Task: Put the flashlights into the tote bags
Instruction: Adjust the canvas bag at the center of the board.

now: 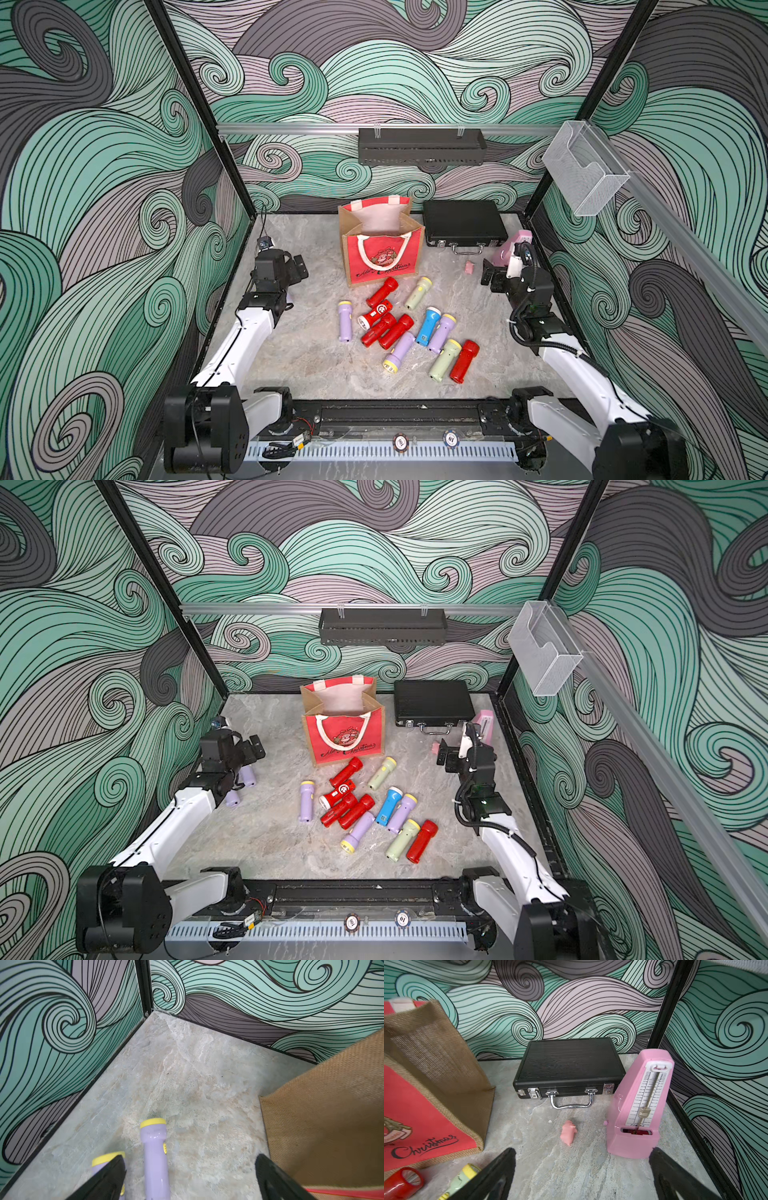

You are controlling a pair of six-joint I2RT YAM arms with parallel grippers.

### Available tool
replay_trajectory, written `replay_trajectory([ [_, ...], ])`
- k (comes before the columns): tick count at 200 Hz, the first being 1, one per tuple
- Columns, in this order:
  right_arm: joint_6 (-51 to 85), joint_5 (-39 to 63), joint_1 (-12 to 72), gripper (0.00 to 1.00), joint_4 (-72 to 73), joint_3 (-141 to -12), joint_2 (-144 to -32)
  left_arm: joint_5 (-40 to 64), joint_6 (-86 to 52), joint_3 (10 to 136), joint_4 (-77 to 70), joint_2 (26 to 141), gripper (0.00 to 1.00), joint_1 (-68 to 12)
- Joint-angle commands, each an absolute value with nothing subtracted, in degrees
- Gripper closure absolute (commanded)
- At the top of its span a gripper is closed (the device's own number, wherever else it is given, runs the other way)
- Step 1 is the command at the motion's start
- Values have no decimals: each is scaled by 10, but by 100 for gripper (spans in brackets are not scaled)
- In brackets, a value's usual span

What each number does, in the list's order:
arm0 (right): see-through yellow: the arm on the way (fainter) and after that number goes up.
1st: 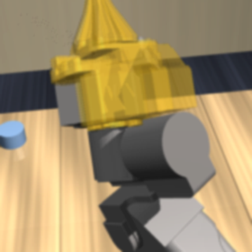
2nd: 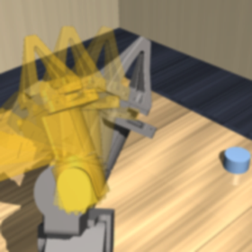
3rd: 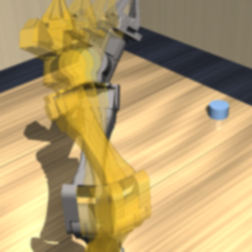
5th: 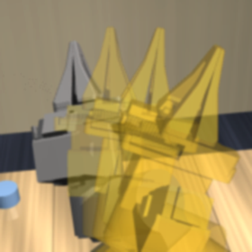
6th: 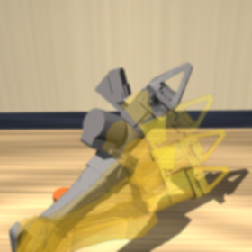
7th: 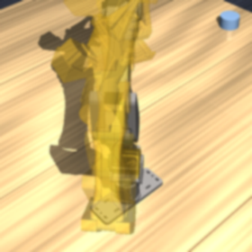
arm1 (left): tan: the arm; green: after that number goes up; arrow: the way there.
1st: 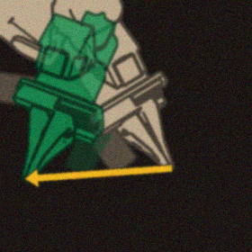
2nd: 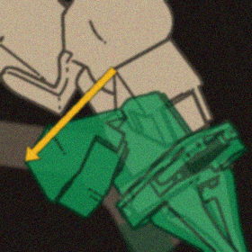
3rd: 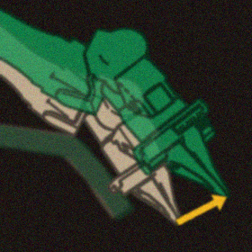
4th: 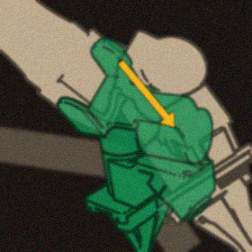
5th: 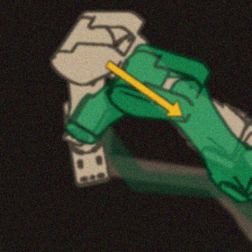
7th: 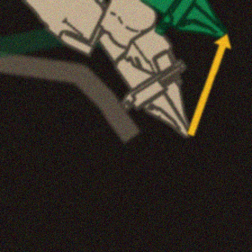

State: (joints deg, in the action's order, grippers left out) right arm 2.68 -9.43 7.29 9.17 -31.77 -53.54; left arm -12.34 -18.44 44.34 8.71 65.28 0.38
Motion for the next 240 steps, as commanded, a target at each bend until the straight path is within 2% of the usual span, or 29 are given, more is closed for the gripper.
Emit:
replay_trajectory([
  [1, 78, -142, 89, 0, -44, -353, -491, -90, -266, 489, 267, 639, 1, 6],
  [43, 166, -169, 114, 0, -237, -447, -459, -66, -333, 542, 414, 613, 1, 2],
  [88, 198, -161, 136, 0, -410, -578, -521, -18, -344, 596, 539, 593, 1, -3],
  [125, 192, -108, 147, 0, -462, -658, -565, 11, -364, 658, 641, 595, 1, -28],
  [188, 178, -8, 156, 0, -573, -745, -609, -11, -458, 810, 773, 640, 1, -159],
  [240, 195, 35, 194, 0, -614, -773, -623, -25, -537, 878, 782, 676, 1, -248],
])
